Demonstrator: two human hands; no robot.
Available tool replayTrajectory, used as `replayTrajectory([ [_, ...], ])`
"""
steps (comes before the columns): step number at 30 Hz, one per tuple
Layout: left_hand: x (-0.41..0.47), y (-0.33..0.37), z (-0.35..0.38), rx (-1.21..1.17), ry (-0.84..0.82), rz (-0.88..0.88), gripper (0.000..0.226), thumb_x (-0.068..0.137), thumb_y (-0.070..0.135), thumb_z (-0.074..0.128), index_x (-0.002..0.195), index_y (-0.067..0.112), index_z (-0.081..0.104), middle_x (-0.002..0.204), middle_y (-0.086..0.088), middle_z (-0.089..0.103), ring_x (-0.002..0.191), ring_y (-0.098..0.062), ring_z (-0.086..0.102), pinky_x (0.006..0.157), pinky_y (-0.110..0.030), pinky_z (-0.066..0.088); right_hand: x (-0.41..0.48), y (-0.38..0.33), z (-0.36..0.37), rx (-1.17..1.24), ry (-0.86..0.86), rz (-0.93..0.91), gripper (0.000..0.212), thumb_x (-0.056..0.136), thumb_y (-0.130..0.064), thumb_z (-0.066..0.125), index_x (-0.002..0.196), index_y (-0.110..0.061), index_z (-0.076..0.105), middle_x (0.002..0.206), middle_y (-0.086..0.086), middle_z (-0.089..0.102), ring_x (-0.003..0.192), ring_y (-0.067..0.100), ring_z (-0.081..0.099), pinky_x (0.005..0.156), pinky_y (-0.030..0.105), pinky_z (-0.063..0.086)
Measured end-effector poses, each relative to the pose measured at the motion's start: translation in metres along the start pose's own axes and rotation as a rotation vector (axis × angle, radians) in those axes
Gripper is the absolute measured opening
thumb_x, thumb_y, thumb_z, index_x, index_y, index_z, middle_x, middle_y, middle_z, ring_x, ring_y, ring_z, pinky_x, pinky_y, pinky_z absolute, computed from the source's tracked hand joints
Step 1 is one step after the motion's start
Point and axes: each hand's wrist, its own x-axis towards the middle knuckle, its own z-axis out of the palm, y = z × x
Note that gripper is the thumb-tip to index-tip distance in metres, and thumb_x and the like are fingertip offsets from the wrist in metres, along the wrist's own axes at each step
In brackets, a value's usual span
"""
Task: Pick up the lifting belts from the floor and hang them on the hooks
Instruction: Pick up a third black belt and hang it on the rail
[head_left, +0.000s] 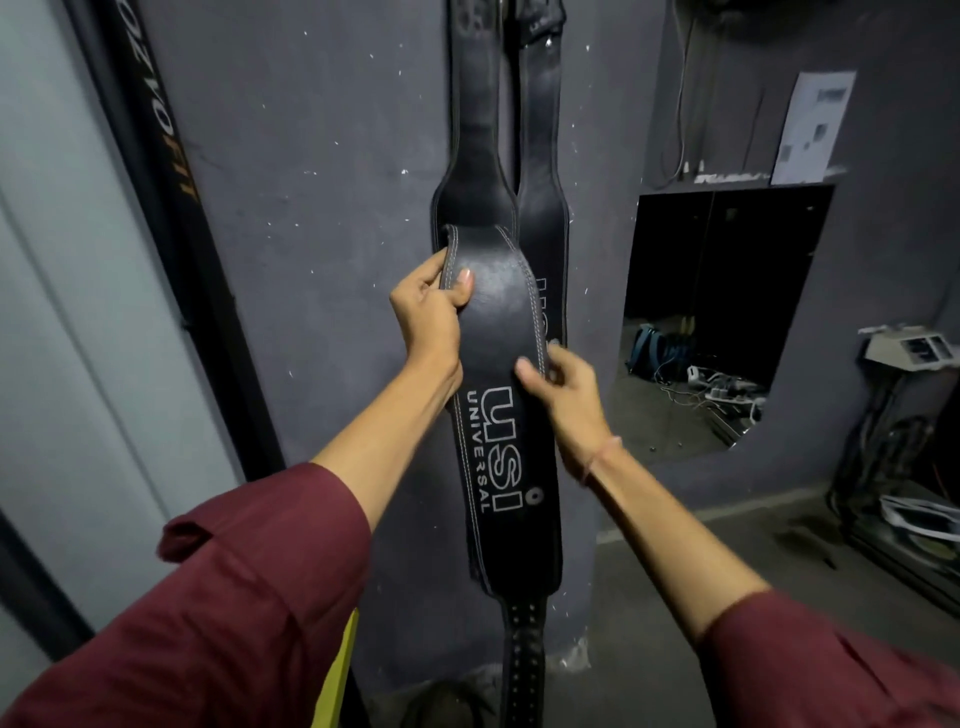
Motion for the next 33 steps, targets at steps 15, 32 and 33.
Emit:
replayTrajectory([
  [15,0.008,-0.017,0.031,-0.015,-0.118,-0.033,0.041,0.081,-0.015,0.058,0.121,-0.006,0.064,0.1,-0.016,0.072,0.085,-0.018,0.07,0.08,-0.03,0.058,0.014,0.014,-0.032,0.037,-0.057,0.043,0.027,0.081,0.002,0.073,0.107,-0.001,0.068,0.104,0.013,0.075,0.092,0.026,0.072,0.082,0.037,0.059],
  [32,0.015,-0.023,0.026,0.089,-0.113,0.006,0.036,0.084,-0.007,0.059,0.119,-0.002,0.066,0.108,-0.019,0.072,0.096,-0.026,0.069,0.097,-0.044,0.054,0.013,0.022,-0.029,0.108,-0.101,0.032,0.05,0.085,0.003,0.067,0.131,-0.01,0.054,0.124,0.008,0.068,0.114,0.024,0.066,0.097,0.036,0.053],
  [33,0.015,-0.022,0.026,0.126,-0.138,0.038,0.034,0.087,-0.002,0.06,0.121,-0.001,0.065,0.111,-0.018,0.071,0.099,-0.027,0.069,0.098,-0.045,0.053,0.023,0.004,-0.021,0.108,-0.073,-0.008,0.052,0.084,0.007,0.066,0.131,-0.011,0.053,0.123,0.009,0.069,0.112,0.024,0.067,0.096,0.037,0.054],
])
